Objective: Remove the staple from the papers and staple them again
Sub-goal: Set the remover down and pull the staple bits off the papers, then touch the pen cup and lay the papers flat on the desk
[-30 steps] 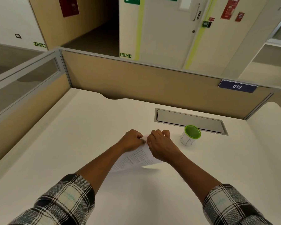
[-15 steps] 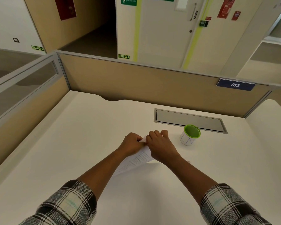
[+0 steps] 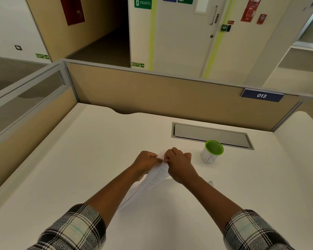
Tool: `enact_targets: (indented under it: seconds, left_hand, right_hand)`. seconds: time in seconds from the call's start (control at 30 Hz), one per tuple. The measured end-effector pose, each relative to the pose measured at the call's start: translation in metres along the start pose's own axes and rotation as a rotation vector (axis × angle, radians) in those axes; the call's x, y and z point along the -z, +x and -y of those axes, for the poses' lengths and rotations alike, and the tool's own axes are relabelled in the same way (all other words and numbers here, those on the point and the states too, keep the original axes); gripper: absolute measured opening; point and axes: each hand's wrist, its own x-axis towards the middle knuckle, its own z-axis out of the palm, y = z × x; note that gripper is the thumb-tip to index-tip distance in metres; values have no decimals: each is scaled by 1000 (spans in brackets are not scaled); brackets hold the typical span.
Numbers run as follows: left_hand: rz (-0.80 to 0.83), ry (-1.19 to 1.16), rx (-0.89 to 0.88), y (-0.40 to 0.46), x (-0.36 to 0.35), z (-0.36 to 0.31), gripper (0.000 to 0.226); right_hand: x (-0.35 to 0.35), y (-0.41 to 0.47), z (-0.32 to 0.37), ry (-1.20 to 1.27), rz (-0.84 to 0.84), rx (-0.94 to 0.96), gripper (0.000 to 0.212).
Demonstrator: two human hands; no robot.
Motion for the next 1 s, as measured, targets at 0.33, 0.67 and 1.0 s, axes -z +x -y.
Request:
enact_targets:
  seconds: [0.33,0.67,1.0]
  left_hand:
    - [-42,1,-33,3,-4,6,29]
    - [-1,-54,-38,9,12,6,17]
    - [-79,-158,65,50,35,22,19]
  right_hand:
    - [-2,1,6,421,21,-221,21]
    - [7,-3,-23,583,-210,-333,11]
    - [33,4,-78,701,-339,-560,13]
